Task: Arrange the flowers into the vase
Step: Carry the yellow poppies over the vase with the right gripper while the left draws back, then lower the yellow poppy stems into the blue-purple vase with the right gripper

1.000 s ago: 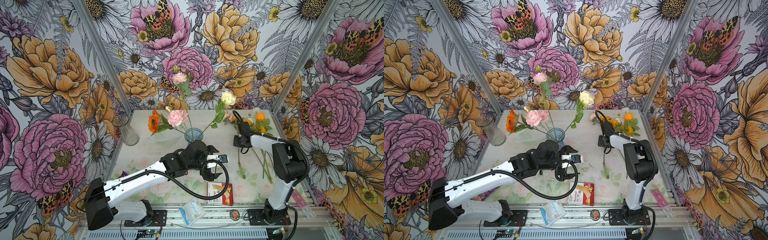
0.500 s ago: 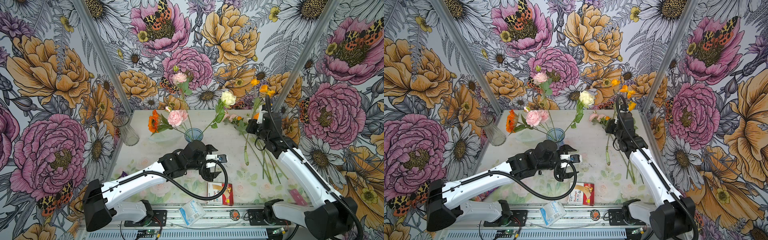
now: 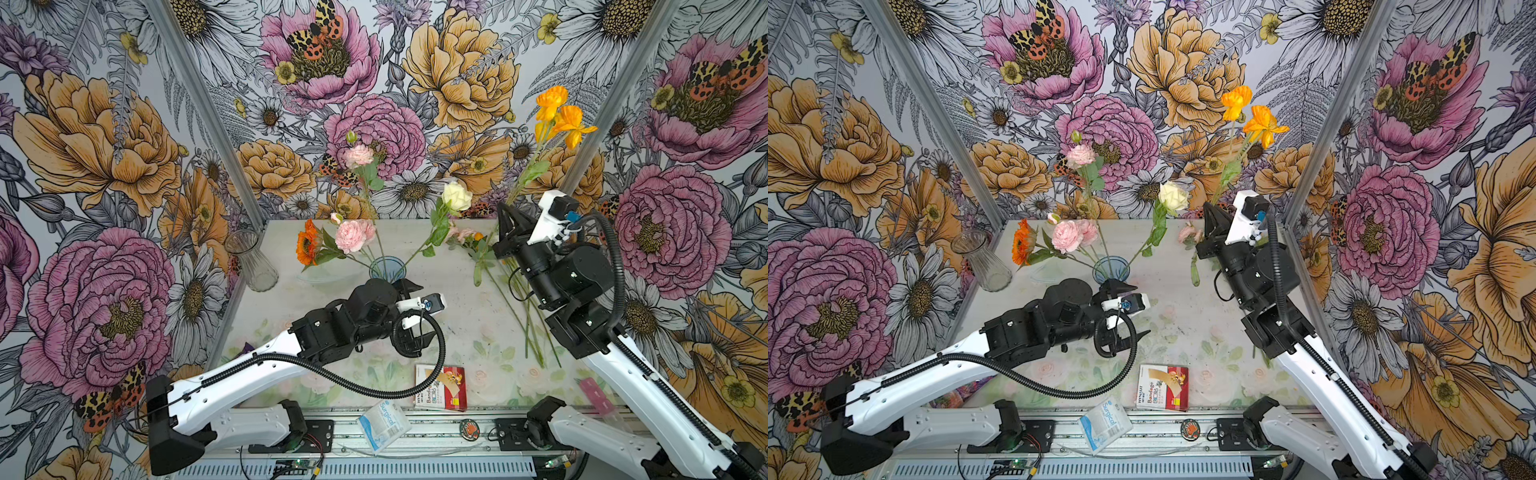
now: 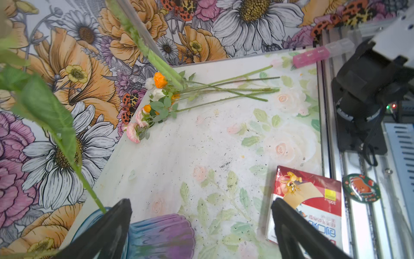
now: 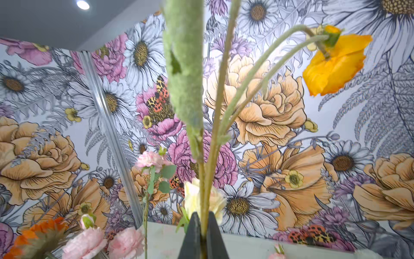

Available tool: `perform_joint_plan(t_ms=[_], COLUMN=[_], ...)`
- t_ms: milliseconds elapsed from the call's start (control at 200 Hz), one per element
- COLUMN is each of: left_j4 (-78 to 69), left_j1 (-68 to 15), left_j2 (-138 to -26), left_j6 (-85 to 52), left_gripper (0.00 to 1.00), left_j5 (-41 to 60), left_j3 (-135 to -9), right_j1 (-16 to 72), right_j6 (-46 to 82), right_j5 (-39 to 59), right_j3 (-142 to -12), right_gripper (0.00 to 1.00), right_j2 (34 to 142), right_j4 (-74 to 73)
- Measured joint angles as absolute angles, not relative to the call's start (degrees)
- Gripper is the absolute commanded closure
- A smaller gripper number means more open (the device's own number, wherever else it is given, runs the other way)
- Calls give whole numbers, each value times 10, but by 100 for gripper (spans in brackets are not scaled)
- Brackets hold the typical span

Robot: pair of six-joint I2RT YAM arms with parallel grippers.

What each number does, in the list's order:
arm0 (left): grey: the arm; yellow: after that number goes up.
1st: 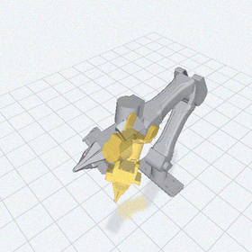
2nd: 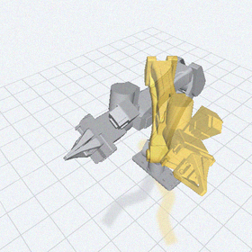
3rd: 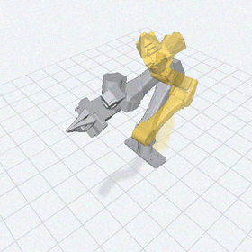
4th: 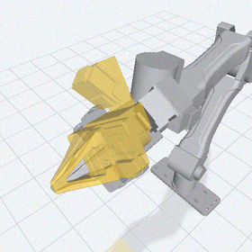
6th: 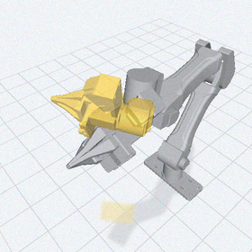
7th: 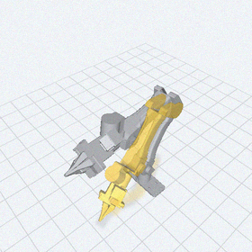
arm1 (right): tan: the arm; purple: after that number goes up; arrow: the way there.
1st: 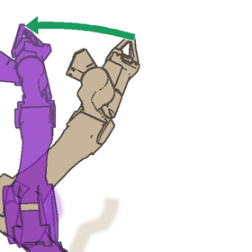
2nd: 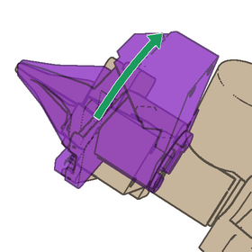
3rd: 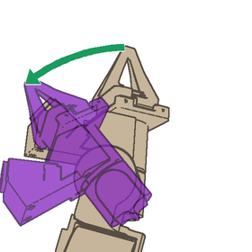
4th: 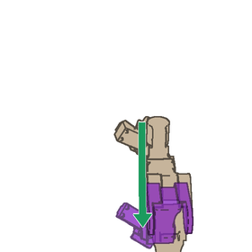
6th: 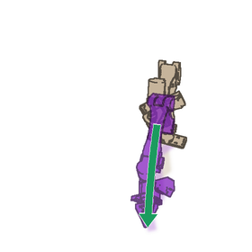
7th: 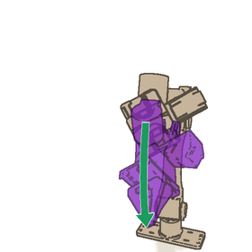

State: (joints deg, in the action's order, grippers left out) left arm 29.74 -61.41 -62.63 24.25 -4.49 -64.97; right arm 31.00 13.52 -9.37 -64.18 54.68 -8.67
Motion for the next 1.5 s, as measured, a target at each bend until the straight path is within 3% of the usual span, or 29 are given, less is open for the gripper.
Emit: perform_joint_plan(t_ms=[255,495,956,1501], left_j4=[319,337,341,342], left_j1=[-619,-619,-619,-619], left_j2=[-490,-411,-304,-296], left_j6=[44,-42,-106,-119], left_gripper=[1,1,1,1], left_j5=[-154,-200,-227,-218], left_j3=[-592,-506,-448,-443], right_j1=[372,444,512,512], right_j6=[140,135,50,-10], right_j5=[-46,-26,10,9], right_j3=[-639,-639,-639,-622], right_gripper=[100,100,100,100], right_j2=[581,655,827,917], right_j4=[-245,-333,-446,-542])
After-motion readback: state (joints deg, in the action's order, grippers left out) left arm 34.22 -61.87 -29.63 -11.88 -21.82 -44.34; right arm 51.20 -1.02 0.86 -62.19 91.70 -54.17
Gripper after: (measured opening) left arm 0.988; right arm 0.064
